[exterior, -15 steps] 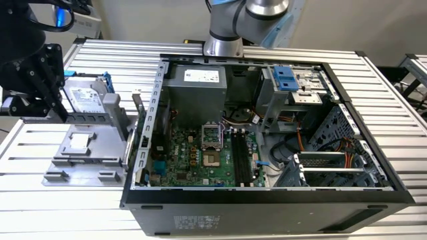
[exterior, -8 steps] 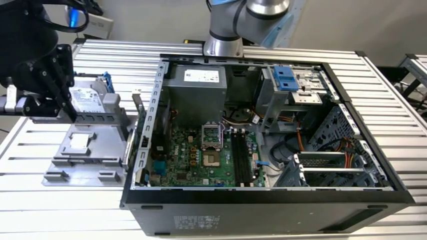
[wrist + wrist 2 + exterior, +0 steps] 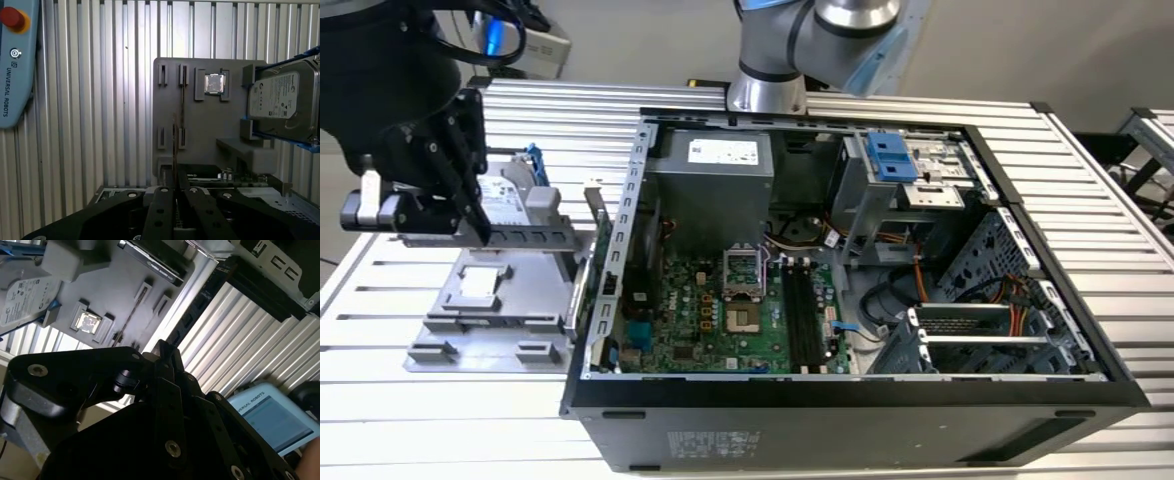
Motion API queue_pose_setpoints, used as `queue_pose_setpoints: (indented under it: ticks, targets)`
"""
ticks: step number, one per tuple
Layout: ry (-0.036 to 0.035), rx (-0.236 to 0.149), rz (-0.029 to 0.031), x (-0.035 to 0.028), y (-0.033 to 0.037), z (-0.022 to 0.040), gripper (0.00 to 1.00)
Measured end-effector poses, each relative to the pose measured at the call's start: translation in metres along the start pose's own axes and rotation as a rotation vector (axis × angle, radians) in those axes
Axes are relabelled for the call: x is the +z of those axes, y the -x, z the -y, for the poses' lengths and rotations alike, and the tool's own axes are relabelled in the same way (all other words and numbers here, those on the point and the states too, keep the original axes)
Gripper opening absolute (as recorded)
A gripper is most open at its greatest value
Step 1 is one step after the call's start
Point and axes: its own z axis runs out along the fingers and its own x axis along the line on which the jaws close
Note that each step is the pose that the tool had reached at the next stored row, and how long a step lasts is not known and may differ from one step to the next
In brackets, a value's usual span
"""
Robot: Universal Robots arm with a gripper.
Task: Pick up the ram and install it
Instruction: 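Pick up the ram and move it above insertion slot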
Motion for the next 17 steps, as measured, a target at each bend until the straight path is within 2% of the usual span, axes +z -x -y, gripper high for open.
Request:
queue_pose_setpoints:
  ticks: [17]
  targets:
    - [0.0000,0.000,0.0000,-0.0006,0.0005,0.0311,0.00]
